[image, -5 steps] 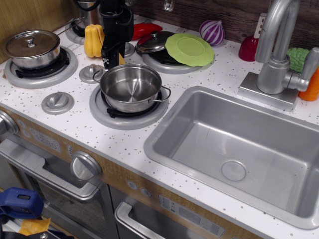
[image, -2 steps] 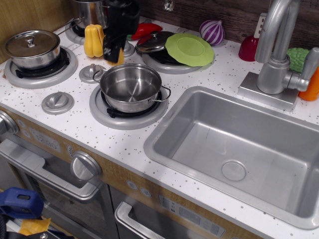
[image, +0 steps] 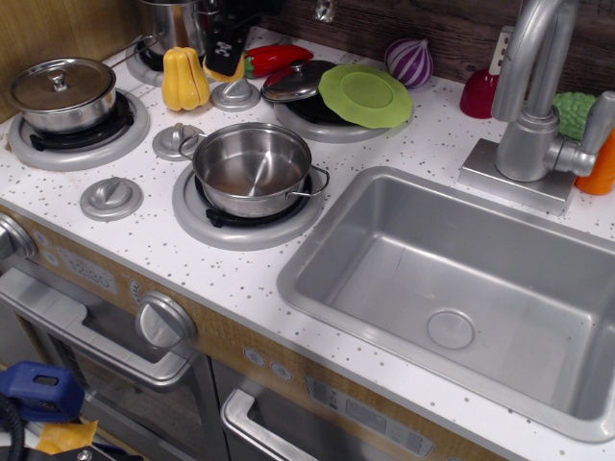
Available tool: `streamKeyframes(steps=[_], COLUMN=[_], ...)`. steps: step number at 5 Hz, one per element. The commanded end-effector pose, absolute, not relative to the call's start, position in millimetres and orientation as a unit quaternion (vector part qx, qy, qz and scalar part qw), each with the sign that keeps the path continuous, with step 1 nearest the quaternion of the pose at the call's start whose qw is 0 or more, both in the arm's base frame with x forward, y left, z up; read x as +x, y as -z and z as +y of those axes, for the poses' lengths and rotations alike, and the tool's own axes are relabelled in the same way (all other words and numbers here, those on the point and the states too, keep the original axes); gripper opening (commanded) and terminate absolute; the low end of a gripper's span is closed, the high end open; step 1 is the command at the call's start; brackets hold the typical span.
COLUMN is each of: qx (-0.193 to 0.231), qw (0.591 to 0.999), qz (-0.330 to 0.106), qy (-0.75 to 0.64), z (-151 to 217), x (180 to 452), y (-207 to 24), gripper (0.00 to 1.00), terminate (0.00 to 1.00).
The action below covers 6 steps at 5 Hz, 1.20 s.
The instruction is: Put corn in pan which is on stove
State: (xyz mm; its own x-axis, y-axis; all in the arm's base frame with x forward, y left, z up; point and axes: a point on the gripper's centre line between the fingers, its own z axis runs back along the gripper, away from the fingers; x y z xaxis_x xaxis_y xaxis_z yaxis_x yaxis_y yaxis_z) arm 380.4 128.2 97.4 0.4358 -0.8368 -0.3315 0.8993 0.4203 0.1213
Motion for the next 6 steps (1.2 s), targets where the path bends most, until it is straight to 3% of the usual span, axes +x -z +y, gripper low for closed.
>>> streamKeyframes(steps=[1,3,4,6], qx=[0.172,0.168,0.146,0.145], qw=[0.866,0.884,0.886,0.883], qz=[0.061,0.018,0.005,-0.003], qy=[0.465,0.435,0.441,0.447], z=[109.8,90.1,90.0,86.1], x=[346.9,329.2,335.9,342.4], y=[-121.7,-89.3,-83.2,-83.4], gripper=[0.00,0.00,1.00,1.00], terminate=[0.00,0.00,0.00,0.00])
